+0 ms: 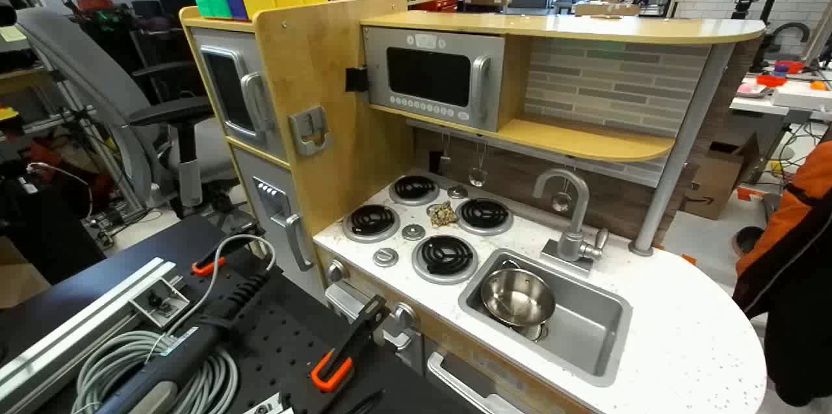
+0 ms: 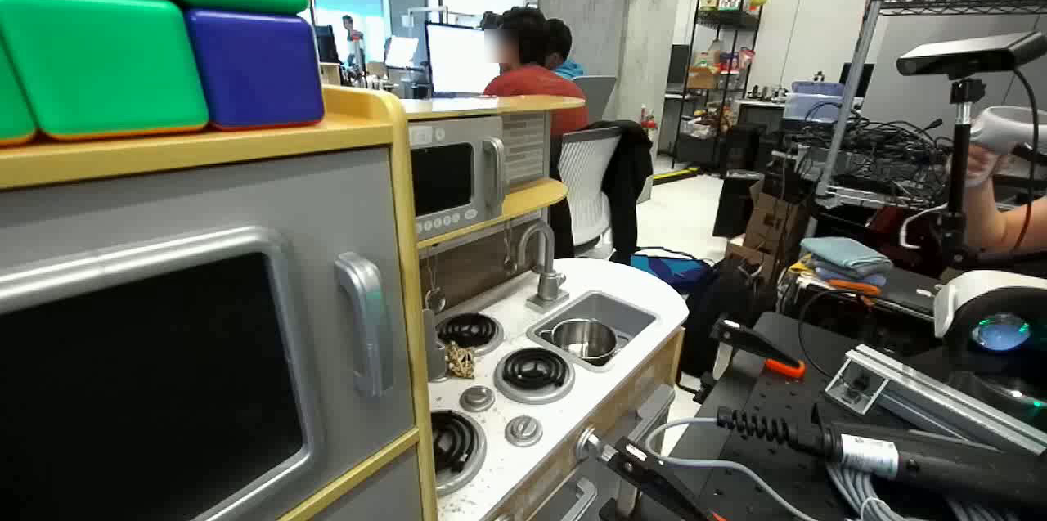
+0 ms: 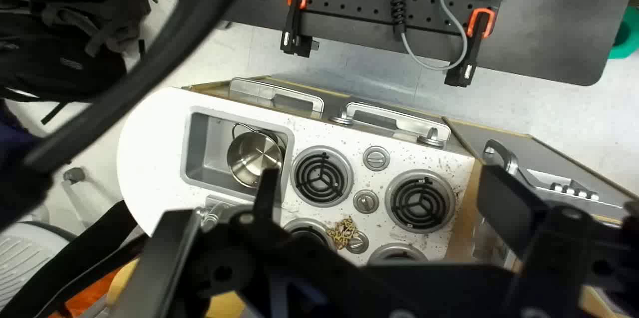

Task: Move the beige object from the stove to the pot in the sink

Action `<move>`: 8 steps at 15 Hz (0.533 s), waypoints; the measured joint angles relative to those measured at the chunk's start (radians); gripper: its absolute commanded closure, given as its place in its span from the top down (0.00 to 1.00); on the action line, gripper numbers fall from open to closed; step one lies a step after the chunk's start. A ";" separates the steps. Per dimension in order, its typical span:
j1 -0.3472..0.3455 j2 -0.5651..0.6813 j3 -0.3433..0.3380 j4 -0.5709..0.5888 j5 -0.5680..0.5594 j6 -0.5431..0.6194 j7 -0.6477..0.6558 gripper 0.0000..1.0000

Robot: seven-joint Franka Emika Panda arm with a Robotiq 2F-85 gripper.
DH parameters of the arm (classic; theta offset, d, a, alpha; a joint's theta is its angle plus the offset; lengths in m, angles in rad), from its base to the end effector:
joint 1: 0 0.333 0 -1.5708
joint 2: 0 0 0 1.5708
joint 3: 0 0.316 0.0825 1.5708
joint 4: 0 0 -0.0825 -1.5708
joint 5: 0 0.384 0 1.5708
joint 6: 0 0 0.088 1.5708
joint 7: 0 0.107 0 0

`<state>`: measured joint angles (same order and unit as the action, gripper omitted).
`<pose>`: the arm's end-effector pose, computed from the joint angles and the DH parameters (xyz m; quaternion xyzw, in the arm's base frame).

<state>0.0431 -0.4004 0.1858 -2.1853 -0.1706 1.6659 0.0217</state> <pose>0.4126 0.0879 0.5380 0.9851 0.1064 -0.0482 0.1265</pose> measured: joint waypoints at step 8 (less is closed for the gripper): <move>0.002 0.030 -0.022 -0.022 0.096 0.119 0.095 1.00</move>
<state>0.0452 -0.3702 0.1635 -2.2072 -0.0745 1.7845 0.1162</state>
